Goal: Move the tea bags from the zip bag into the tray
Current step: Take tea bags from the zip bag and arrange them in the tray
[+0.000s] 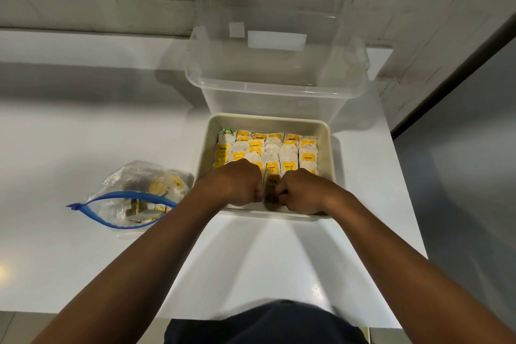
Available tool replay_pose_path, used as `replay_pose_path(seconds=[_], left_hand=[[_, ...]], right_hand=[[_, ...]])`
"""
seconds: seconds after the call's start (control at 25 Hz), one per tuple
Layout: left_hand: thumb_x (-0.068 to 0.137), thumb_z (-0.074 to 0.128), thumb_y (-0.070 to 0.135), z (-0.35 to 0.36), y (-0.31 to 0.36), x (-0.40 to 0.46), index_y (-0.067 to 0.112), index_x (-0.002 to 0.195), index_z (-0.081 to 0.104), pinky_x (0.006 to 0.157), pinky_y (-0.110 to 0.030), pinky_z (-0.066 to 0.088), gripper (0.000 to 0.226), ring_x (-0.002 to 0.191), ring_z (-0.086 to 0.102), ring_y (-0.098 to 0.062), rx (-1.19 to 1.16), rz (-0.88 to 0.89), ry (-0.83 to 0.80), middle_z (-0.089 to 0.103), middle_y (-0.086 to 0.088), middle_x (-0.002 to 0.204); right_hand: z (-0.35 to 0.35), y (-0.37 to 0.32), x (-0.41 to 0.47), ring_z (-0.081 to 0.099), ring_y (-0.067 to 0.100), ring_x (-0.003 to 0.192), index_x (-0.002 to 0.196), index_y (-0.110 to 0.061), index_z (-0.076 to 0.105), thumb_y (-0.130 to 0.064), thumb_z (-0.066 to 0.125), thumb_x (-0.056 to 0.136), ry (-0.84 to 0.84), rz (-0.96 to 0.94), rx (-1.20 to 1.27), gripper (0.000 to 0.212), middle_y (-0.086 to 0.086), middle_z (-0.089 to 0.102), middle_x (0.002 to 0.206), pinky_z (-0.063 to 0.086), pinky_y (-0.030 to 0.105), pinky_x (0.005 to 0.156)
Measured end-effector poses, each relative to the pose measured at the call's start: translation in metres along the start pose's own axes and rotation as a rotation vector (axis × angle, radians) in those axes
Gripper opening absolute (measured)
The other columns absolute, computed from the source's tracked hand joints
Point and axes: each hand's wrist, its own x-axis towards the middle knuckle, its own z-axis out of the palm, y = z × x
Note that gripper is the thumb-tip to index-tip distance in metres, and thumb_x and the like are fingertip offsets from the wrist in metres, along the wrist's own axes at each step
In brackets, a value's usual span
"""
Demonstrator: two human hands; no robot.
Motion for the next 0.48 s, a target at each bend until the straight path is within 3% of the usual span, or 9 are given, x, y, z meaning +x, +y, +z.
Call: replay_pose_path(seconds=[0.28, 0.48], left_hand=[[0.097, 0.055, 0.013, 0.004, -0.008, 0.002, 0.028, 0.116, 0.073, 0.092, -0.032, 0.052, 0.030, 0.112, 0.060, -0.020, 0.070, -0.044, 0.043, 0.068, 0.002, 0.120], [0.095, 0.058, 0.016, 0.008, -0.012, 0.000, 0.029, 0.109, 0.076, 0.091, -0.032, 0.052, 0.026, 0.110, 0.061, -0.017, 0.036, -0.024, 0.058, 0.071, 0.006, 0.114]], right_hand=[[0.002, 0.000, 0.005, 0.052, 0.018, 0.082, 0.091, -0.020, 0.076, -0.010, 0.049, 0.094, 0.076, -0.012, 0.033, 0.029, -0.005, 0.056, 0.078, 0.038, 0.025, 0.067], [0.000, -0.002, 0.002, 0.053, 0.020, 0.082, 0.082, -0.022, 0.072, -0.011, 0.049, 0.094, 0.083, -0.057, 0.023, 0.028, -0.005, 0.055, 0.071, 0.040, 0.027, 0.064]])
